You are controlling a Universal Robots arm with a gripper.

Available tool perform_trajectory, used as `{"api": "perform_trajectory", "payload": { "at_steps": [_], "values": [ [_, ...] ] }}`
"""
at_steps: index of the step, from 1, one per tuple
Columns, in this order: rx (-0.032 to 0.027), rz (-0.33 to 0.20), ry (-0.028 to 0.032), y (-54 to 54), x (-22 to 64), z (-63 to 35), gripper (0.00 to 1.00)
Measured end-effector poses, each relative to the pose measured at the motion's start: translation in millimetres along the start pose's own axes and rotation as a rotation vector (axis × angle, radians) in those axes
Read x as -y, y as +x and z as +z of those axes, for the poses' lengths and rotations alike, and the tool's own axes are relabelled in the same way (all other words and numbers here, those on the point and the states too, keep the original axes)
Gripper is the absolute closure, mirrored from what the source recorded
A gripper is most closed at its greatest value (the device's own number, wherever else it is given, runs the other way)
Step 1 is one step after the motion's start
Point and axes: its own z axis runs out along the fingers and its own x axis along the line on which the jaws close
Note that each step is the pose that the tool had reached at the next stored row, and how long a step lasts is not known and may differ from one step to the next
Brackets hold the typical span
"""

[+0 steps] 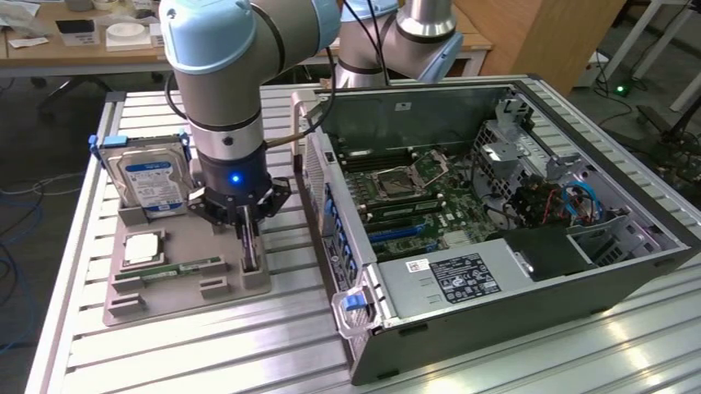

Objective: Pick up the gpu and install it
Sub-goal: 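Pick up the gpu and move the gpu toward the slot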

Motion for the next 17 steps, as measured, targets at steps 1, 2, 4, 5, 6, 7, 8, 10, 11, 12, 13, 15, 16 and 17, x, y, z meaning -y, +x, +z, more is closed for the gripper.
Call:
{"api": "perform_trajectory", "payload": {
  "at_steps": [1, 2, 4, 5, 6, 7, 8, 10, 11, 12, 13, 15, 16, 17],
  "values": [
    [0.0001, 0.000, -0.0004, 0.0, -0.1, -0.4, 0.72],
    [0.0004, 0.000, -0.0009, 0.0, -0.1, -1.4, 0.72],
    [-0.0002, 0.000, -0.0011, 0.0, -0.3, -7.3, 0.72],
    [-0.0002, 0.000, -0.0020, -0.1, -0.5, -10.8, 0.72],
    [-0.0002, 0.000, -0.0031, -0.1, -0.6, -14.4, 0.72],
    [-0.0003, 0.000, -0.0046, -0.2, -0.8, -17.8, 0.72],
    [-0.0002, 0.000, -0.0056, -0.3, -0.9, -21.2, 0.72],
    [-0.0003, 0.000, -0.0067, -0.4, -1.2, -28.7, 0.72],
    [-0.0004, 0.000, -0.0079, -0.4, -1.3, -31.7, 0.72],
    [-0.0003, 0.000, -0.0088, -0.5, -1.5, -34.7, 0.72],
    [-0.0004, 0.000, -0.0094, -0.5, -1.6, -37.9, 0.72],
    [-0.0003, 0.000, -0.0105, -0.6, -1.9, -44.6, 0.72],
    [-0.0003, 0.000, -0.0109, -0.7, -2.0, -47.4, 0.72],
    [-0.0004, 0.000, -0.0115, -0.7, -2.1, -50.5, 0.72]
  ]
}}
